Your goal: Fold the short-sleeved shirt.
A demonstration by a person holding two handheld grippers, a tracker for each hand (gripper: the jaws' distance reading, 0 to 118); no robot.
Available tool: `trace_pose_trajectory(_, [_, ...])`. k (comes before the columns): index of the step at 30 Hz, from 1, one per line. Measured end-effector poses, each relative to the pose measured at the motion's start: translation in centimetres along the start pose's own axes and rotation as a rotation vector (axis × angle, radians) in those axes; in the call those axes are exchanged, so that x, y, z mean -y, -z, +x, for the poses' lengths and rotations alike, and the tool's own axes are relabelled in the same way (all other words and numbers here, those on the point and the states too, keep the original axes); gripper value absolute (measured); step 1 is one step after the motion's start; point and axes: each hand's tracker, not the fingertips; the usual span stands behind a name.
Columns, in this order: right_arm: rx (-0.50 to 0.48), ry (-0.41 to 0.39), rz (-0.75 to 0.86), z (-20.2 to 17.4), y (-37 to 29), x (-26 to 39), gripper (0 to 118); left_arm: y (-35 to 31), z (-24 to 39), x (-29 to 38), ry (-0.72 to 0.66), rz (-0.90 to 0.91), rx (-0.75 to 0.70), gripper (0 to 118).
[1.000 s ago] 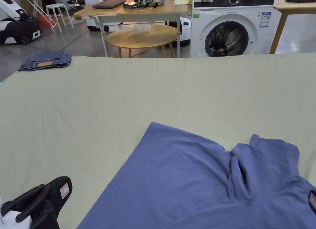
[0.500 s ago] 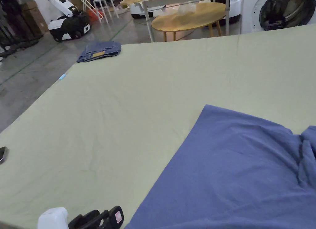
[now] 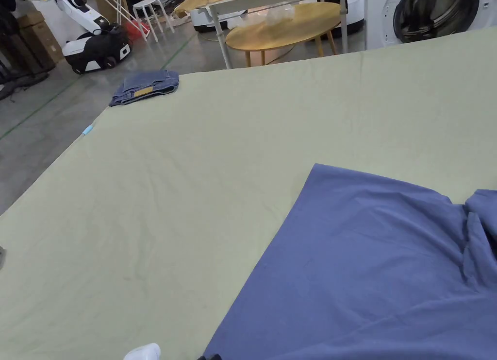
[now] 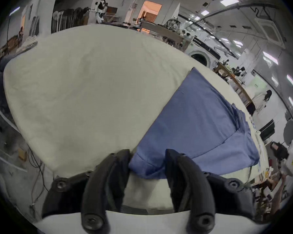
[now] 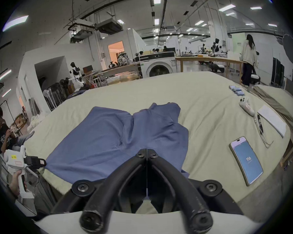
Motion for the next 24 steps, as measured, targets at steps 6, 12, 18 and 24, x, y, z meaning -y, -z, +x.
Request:
trace_pose_trajectory(6, [0.005, 0.060, -0.012, 1.1, 0.5, 0.3, 0, 1.1, -0.1, 0.2, 0.075, -0.034, -0.033, 12])
trace_pose_trajectory(12, [0.018, 0.052, -0.009, 1.7, 0.9, -0.1, 0, 2.2, 0.6, 0.5, 0.133, -0.063, -0.043, 0])
trace_pose_trajectory(18, [0.041, -0.046, -0.039, 3.4, 3.6, -4.3, 35, 2.1, 1.6, 0.2, 0.168, -0.080, -0.059, 0])
trace_pose_trajectory(24, [0.030, 0.021, -0.222, 8.1, 11.2, -7.9, 55, 2.1, 1.2, 0.2, 0.174, -0.083, -0.056, 0])
